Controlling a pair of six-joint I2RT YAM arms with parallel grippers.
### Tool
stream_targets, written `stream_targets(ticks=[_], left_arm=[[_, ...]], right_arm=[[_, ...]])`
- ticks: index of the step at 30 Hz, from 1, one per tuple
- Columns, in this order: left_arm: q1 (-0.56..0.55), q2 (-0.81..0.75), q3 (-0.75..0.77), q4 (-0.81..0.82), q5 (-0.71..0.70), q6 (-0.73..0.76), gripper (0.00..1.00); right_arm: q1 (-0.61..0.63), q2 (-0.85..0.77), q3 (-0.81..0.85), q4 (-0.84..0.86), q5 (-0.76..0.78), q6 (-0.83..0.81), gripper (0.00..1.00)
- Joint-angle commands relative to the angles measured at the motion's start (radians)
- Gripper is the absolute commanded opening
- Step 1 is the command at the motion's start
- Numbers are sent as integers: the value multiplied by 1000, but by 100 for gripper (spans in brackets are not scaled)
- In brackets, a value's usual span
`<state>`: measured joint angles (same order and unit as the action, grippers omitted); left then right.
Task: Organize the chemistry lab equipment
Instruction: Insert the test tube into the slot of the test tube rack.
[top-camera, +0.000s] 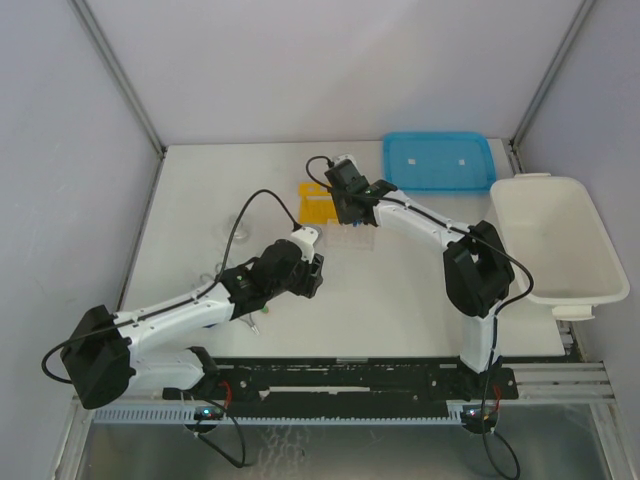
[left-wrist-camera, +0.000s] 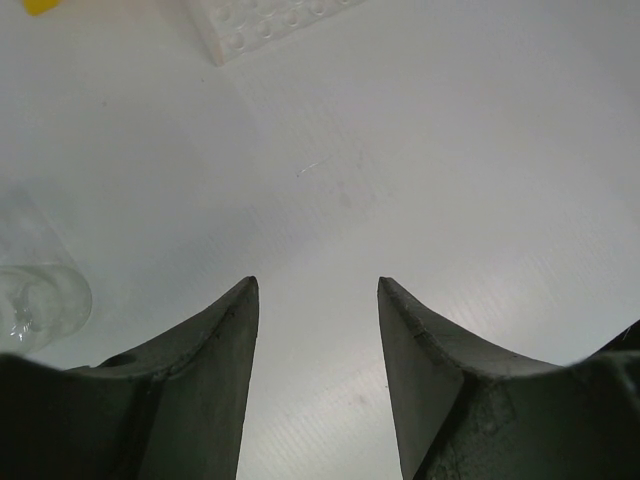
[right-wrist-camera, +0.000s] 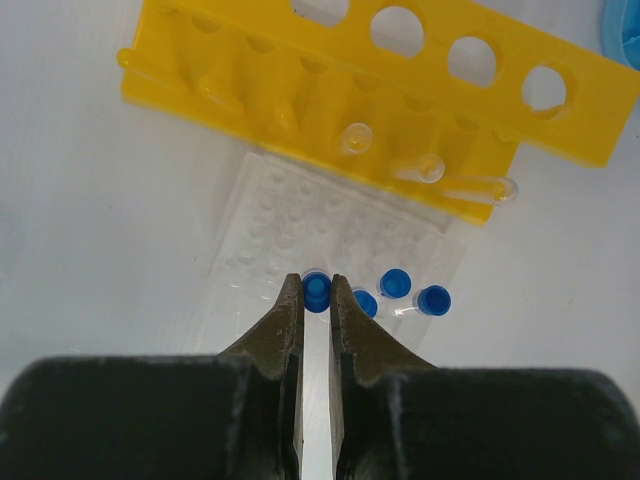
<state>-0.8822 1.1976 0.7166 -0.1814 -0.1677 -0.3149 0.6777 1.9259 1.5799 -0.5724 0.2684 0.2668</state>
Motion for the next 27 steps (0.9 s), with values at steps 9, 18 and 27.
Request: stream_targets(ticks=[9,18,27], left_arm=[[6,-4,2,46,16,-20,56],[6,-4,3,46,19,-21,56],[6,-1,1,51,22,-22,56]], right_arm=[[16,-24,26,-1,0,-3,0],[38,-57,23,-20,23,-6,0],[40,-85,-6,-23,50,5,0]])
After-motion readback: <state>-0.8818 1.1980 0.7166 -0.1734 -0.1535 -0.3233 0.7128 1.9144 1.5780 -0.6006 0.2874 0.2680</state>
